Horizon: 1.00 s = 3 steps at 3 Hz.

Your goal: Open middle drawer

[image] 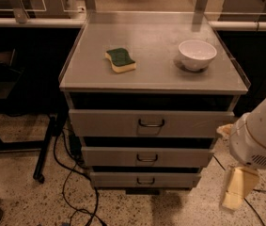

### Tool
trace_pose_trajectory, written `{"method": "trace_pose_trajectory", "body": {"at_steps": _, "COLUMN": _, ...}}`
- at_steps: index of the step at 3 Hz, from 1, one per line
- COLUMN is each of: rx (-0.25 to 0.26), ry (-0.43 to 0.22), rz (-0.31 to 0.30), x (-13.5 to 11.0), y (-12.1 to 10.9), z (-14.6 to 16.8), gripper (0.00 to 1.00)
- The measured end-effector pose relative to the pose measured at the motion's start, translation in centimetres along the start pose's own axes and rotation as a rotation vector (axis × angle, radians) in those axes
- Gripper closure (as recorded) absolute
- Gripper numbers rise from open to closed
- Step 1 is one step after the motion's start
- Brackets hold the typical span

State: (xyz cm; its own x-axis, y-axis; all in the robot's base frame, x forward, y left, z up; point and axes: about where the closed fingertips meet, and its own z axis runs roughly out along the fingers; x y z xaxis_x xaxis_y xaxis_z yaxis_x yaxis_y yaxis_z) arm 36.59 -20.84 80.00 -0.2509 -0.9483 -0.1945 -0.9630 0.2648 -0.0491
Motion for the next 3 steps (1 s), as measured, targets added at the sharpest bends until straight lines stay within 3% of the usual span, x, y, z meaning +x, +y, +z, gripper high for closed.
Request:
{"method": "trace_pose_trajectory", "body": {"at_steps": 2, "rx": -0.148, "ry": -0.023, "rz": 0.014, "x": -1.6, "y": 1.1, "z": 11.1, "gripper": 0.00}}
{"method": "trace_pose_trajectory", "body": {"at_steps": 3, "rx": -0.148, "ry": -0.023, "rz": 0.014, "x": -1.6, "y": 1.1, "z": 11.1, "gripper": 0.00}}
